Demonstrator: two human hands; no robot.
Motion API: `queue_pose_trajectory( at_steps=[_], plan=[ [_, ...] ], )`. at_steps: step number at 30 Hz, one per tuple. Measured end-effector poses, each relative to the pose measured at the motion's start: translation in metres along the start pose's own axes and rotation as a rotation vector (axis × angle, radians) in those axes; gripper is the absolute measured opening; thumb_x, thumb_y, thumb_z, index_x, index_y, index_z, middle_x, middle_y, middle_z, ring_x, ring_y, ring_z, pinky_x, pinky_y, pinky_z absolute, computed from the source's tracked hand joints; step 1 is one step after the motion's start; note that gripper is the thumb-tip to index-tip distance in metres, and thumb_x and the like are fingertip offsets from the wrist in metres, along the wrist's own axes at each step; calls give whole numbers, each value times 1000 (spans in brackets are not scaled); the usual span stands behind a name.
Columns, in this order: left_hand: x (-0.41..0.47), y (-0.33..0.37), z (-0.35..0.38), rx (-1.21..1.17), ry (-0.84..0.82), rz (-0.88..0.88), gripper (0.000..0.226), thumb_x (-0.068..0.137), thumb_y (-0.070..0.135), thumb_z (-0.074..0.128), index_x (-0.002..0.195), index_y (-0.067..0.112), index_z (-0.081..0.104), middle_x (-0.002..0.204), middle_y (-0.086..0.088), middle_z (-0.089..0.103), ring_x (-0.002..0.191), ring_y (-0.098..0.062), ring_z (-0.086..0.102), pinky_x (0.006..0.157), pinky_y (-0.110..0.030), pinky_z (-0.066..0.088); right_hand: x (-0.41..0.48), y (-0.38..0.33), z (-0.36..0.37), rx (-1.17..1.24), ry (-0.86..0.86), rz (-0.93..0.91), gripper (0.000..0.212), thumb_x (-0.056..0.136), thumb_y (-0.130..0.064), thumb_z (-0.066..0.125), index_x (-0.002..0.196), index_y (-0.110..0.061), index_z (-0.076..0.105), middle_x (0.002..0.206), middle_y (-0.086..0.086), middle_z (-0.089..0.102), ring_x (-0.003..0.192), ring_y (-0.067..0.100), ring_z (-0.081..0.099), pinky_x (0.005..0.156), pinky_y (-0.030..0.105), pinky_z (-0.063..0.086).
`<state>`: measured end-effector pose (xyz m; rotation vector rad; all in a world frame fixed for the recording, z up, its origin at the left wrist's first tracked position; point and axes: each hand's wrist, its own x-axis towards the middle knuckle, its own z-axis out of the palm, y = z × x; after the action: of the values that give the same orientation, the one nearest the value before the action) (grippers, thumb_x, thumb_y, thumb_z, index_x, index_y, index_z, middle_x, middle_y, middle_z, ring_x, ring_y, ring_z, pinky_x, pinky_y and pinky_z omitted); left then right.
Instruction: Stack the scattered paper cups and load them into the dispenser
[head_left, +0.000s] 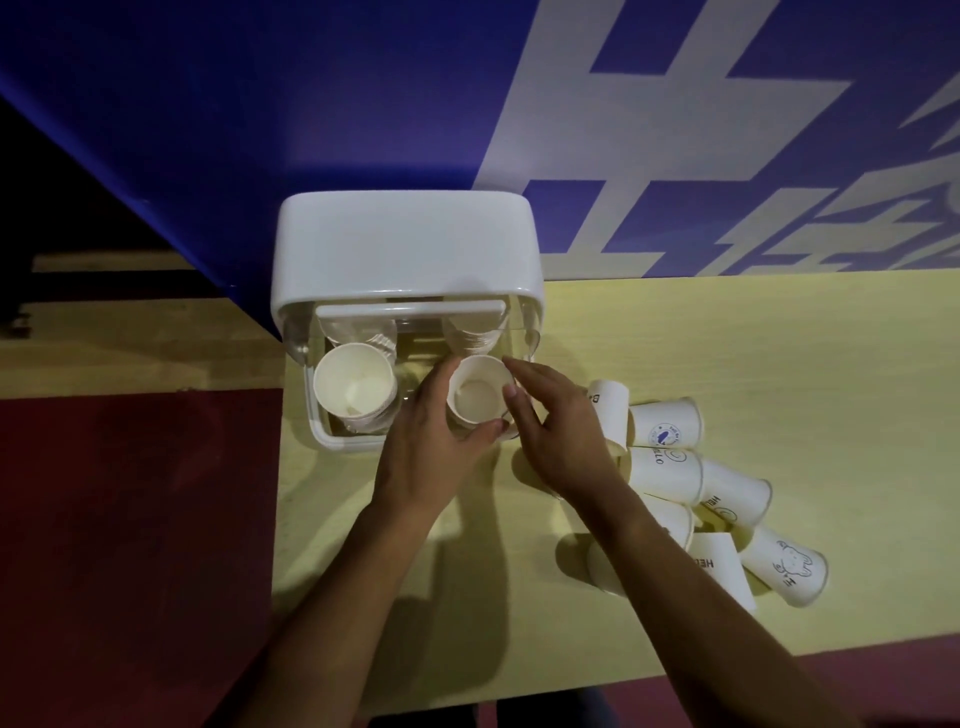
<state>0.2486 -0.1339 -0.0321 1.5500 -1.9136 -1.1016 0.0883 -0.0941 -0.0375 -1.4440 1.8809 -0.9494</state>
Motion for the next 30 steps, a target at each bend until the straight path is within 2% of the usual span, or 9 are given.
queue_pose_trajectory(
  at_steps=[3, 6, 11, 13, 17, 20, 22, 26, 30],
  plan=[
    [4, -7, 5, 30, -25, -18, 82, 78, 47, 84, 148, 31, 44, 141, 5, 61, 129, -20, 55, 101, -39, 50, -1, 7, 9, -59, 0, 19, 33, 108, -28, 51, 138, -24, 63, 122, -1, 71, 112, 16, 64, 92, 33, 51],
    [7, -7, 9, 34, 8, -25, 80, 78, 43, 85, 147, 27, 48, 138, 1, 63, 127, -21, 57, 100, -38, 50, 0, 9, 11, -80, 9, 36, 33, 109, -29, 49, 139, -25, 62, 114, -1, 72, 105, 17, 64, 88, 33, 51],
    [6, -4, 10, 78, -12, 8, 83, 78, 48, 84, 148, 27, 43, 142, 1, 60, 128, -21, 55, 94, -30, 48, -1, 11, 6, -126, -38, 78, 41, 109, -37, 46, 147, -24, 55, 123, 2, 69, 116, 21, 60, 91, 33, 48],
    [0, 0, 8, 115, 9, 35, 88, 78, 57, 81, 149, 26, 39, 143, 0, 57, 127, -21, 53, 92, -33, 51, -6, 9, -3, -79, -20, 92, 45, 108, -39, 46, 150, -23, 50, 129, 1, 67, 121, 17, 58, 96, 30, 46],
    [-33, 26, 15, 37, 151, 267, 61, 91, 42, 72, 141, 13, 51, 140, -7, 57, 129, -19, 54, 102, -26, 47, -28, 16, -40, -21, 91, 104, 35, 108, -33, 50, 135, -20, 66, 125, -4, 71, 116, 6, 61, 96, 25, 48],
    [-49, 60, 43, 33, -86, 443, 37, 94, 34, 64, 126, 15, 61, 129, 1, 60, 118, -14, 58, 94, -27, 52, -52, 40, -76, -36, 171, 191, 29, 106, -32, 53, 124, -20, 73, 116, -12, 72, 106, 3, 64, 89, 28, 53],
    [-45, 76, 73, 141, -226, 474, 33, 93, 33, 66, 123, 20, 61, 129, 7, 59, 113, -14, 59, 86, -29, 53, -70, 58, -103, -41, 212, 246, 28, 106, -33, 53, 119, -20, 74, 106, -19, 72, 98, -3, 65, 83, 23, 53],
    [-25, 76, 132, 398, -254, 269, 62, 85, 39, 72, 137, 13, 53, 139, -7, 54, 118, -31, 56, 87, -41, 54, -108, 89, -151, -48, 272, 346, 30, 107, -34, 51, 121, -21, 74, 107, -20, 68, 100, 2, 64, 76, 5, 43],
    [-14, 68, 165, 545, -224, 68, 77, 84, 51, 71, 143, 11, 42, 129, -14, 54, 110, -36, 59, 78, -44, 52, -139, 117, -181, -26, 275, 416, 30, 107, -35, 51, 120, -21, 74, 108, -17, 69, 97, 2, 63, 76, 6, 42]
  ],
)
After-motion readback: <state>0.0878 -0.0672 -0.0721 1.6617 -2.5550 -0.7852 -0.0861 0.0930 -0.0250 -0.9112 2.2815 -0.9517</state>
